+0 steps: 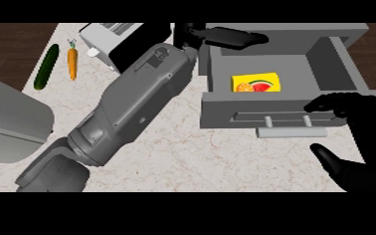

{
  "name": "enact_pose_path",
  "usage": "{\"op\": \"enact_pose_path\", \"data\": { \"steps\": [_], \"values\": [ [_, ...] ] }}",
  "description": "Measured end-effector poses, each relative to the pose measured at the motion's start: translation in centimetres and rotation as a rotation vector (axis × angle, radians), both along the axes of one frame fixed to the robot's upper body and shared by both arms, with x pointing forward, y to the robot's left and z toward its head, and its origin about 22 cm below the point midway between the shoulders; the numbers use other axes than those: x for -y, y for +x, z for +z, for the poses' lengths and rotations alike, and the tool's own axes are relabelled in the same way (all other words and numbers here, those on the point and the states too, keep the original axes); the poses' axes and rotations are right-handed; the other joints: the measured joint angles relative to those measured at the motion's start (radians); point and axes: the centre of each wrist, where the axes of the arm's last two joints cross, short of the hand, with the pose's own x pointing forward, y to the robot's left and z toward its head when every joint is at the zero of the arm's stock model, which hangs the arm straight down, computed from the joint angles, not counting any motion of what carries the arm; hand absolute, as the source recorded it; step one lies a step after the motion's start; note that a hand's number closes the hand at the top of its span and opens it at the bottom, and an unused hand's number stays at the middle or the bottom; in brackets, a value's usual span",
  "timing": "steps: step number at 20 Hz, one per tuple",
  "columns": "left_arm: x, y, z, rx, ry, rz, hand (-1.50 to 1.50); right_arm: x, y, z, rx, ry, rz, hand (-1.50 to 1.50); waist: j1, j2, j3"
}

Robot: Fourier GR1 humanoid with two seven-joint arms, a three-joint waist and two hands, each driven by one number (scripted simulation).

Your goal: Pick up the cup, place it into the drawer and close the drawer

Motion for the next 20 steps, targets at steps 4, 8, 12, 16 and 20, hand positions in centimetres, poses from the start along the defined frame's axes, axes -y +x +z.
{"op": "enact_pose_path", "data": {
  "steps": [4,8,12,16,20],
  "values": [
    [-3.0,0.1,-0.1,-0.014,-0.046,0.031,-1.5,0.6,-0.4,0.4,0.009,-0.135,0.004,1.5,0.025,-0.007,0.0],
    [-6.8,-0.7,-1.2,-0.041,-0.078,0.07,-1.5,0.5,-0.9,0.7,0.009,-0.235,-0.003,1.5,0.04,-0.01,-0.001],
    [-10.5,-2.1,-2.6,-0.056,-0.102,0.106,-1.5,0.7,-0.9,-0.3,-0.009,-0.33,-0.006,1.5,0.042,-0.009,0.0],
    [-14.6,-4.4,-3.9,-0.072,-0.113,0.124,-1.5,0.2,-0.7,-0.9,-0.036,-0.38,-0.032,1.5,0.041,-0.007,0.0],
    [-18.0,-6.9,-5.4,-0.086,-0.13,0.134,-1.5,-0.4,0.2,-1.8,-0.039,-0.461,-0.051,1.5,0.04,-0.004,0.0]
  ]
}}
